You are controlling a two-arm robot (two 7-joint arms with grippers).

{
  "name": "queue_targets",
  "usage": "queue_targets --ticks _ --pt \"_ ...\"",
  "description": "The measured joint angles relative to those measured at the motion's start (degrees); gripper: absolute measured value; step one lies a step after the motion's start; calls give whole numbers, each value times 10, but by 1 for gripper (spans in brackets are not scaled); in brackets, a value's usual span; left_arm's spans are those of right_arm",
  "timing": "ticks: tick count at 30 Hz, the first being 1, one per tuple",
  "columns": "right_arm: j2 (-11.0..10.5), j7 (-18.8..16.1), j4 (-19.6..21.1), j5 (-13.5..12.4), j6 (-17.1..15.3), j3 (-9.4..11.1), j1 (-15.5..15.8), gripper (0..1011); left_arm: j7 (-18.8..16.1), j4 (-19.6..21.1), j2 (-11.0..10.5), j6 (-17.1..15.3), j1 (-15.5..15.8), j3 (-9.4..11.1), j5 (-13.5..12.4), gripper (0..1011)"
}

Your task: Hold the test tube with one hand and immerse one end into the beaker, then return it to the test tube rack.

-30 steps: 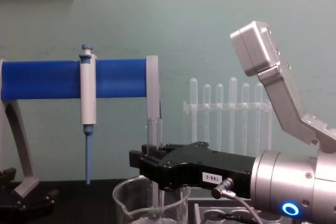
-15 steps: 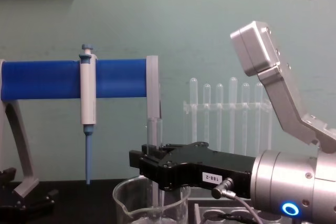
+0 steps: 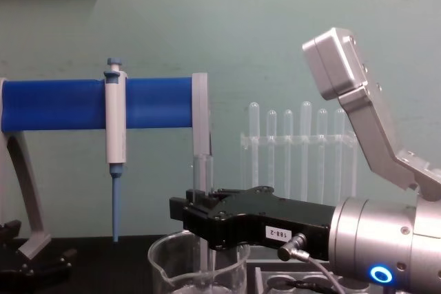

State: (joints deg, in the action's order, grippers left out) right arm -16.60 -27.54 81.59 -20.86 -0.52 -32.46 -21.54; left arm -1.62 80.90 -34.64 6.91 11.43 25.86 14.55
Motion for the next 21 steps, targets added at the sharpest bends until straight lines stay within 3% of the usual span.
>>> queue_targets --ticks 21 --pt "0 0 0 0 0 0 0 241 0 0 0 0 0 0 0 1000"
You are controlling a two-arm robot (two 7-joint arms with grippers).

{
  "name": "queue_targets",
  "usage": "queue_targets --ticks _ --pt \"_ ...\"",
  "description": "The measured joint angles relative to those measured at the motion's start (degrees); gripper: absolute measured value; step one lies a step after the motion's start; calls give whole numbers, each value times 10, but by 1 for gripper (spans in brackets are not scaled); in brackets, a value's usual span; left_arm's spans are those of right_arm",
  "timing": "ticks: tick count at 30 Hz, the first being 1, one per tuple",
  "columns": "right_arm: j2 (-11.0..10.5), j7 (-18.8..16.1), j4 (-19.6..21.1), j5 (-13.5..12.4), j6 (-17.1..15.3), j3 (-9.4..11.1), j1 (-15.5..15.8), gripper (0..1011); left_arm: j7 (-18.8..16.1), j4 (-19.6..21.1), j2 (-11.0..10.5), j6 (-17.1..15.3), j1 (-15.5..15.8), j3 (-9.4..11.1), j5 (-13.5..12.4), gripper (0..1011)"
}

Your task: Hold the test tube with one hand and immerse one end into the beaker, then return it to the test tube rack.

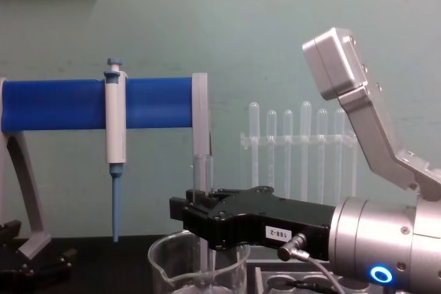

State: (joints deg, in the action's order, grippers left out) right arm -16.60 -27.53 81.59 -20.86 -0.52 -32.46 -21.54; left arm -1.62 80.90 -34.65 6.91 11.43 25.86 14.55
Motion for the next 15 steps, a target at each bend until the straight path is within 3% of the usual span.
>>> queue_targets --ticks 15 --pt "0 0 0 0 0 0 0 241 0 0 0 0 0 0 0 1000"
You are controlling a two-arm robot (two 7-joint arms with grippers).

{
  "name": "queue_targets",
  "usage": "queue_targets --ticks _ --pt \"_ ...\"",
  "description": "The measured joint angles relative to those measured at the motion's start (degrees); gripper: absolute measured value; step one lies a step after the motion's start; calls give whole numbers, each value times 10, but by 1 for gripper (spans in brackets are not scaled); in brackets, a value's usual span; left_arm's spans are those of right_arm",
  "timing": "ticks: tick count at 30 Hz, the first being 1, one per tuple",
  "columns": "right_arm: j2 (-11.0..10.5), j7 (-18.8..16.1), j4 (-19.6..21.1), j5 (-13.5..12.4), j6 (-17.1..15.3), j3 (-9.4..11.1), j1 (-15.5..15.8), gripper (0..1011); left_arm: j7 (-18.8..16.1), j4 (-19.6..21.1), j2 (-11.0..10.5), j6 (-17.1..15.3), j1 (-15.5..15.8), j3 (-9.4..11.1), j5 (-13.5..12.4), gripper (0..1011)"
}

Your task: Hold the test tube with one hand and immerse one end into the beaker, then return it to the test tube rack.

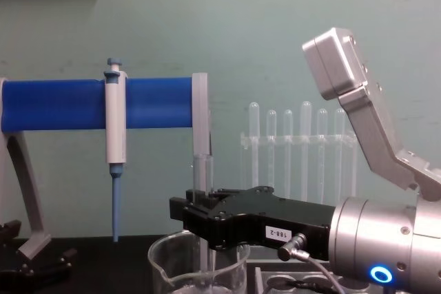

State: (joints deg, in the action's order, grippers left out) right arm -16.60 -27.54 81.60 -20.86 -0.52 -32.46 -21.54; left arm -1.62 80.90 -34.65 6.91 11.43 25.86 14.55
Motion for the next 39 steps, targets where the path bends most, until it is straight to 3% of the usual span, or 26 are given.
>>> queue_targets --ticks 39 --pt "0 0 0 0 0 0 0 241 0 0 0 0 0 0 0 1000"
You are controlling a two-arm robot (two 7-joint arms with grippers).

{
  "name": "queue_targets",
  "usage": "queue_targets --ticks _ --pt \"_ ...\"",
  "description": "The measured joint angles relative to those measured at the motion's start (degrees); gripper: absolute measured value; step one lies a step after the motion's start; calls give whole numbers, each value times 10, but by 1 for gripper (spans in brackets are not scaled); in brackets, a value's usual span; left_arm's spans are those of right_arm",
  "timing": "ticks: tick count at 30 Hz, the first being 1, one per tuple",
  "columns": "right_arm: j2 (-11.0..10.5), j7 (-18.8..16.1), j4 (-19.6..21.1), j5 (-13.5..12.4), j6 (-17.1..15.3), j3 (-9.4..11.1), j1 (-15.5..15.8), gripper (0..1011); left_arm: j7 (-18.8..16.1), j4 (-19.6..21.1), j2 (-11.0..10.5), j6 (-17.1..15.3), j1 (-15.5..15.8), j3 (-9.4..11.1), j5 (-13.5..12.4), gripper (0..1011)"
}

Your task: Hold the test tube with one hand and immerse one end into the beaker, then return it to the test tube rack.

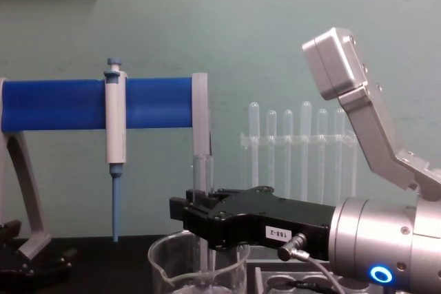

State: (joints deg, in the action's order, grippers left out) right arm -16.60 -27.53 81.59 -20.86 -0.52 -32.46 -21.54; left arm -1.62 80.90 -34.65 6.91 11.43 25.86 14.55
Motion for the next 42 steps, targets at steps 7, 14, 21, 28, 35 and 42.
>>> queue_targets --ticks 7,14,21,28,35,42 --pt "0 0 0 0 0 0 0 241 0 0 0 0 0 0 0 1000" --pt "0 0 0 0 0 0 0 241 0 0 0 0 0 0 0 1000" --pt "0 0 0 0 0 0 0 241 0 0 0 0 0 0 0 1000" --pt "0 0 0 0 0 0 0 241 0 0 0 0 0 0 0 1000" --pt "0 0 0 0 0 0 0 241 0 0 0 0 0 0 0 1000" --pt "0 0 0 0 0 0 0 241 0 0 0 0 0 0 0 1000"
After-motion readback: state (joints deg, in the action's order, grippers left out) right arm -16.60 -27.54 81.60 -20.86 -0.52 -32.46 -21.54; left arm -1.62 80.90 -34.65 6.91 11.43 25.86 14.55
